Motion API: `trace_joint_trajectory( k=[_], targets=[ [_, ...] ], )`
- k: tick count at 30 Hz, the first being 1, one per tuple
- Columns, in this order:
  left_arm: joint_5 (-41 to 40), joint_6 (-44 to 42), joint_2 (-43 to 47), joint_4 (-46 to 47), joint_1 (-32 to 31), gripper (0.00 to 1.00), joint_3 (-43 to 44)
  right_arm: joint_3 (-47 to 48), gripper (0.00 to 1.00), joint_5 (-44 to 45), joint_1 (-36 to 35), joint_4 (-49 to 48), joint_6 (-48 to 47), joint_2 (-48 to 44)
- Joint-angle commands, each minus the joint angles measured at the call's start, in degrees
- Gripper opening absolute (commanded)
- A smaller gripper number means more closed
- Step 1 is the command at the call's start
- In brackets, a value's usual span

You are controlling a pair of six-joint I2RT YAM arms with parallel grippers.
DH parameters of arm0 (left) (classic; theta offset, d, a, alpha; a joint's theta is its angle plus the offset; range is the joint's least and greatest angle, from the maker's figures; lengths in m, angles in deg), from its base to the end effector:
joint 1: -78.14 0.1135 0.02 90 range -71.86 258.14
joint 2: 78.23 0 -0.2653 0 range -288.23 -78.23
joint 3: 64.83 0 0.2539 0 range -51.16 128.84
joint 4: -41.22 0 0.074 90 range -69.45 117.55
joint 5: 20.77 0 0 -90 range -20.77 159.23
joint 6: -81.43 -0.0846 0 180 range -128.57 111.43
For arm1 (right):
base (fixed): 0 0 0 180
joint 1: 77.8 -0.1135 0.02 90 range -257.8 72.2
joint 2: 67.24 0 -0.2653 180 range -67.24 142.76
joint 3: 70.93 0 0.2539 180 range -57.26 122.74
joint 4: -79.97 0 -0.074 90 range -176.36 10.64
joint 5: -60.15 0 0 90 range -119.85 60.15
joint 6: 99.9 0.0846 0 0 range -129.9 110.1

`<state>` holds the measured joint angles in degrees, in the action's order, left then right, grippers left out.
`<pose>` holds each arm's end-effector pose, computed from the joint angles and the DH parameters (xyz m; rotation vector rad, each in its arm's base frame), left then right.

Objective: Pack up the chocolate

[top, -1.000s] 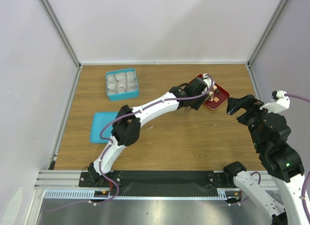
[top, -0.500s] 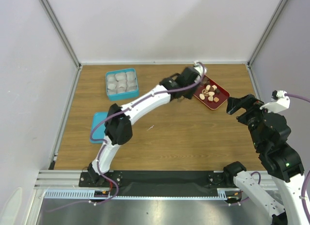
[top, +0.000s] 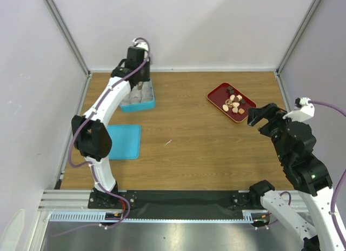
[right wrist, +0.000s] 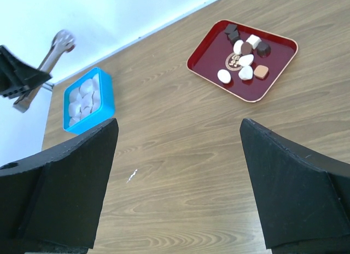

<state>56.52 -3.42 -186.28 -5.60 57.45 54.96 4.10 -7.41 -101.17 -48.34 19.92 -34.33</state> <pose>0.4546 -0.1518 0.3274 0.1683 2.1594 -0.0165 0.1374 0.0242 0.4026 0.3833 1.6945 0.3446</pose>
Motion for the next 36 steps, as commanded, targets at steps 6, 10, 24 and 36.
trace_joint_trajectory(
  k=[6,10,24,36],
  targets=[
    [3.66,2.32,0.48,6.51,6.80,0.31,-4.79,-1.16,0.99,-0.73,0.17,-4.62,-0.82,3.04],
    [3.48,1.97,-0.76,7.39,7.15,0.31,-5.31,-1.51,0.99,-0.12,0.08,-4.80,-0.91,3.22],
    [4.88,3.38,-0.76,12.05,7.24,0.31,-13.13,-2.13,0.99,-0.11,0.08,-5.32,-0.91,3.66],
    [4.45,2.67,-1.99,13.28,7.24,0.37,-14.63,-2.13,0.99,0.33,0.17,-5.24,-1.17,3.66]
  ],
)
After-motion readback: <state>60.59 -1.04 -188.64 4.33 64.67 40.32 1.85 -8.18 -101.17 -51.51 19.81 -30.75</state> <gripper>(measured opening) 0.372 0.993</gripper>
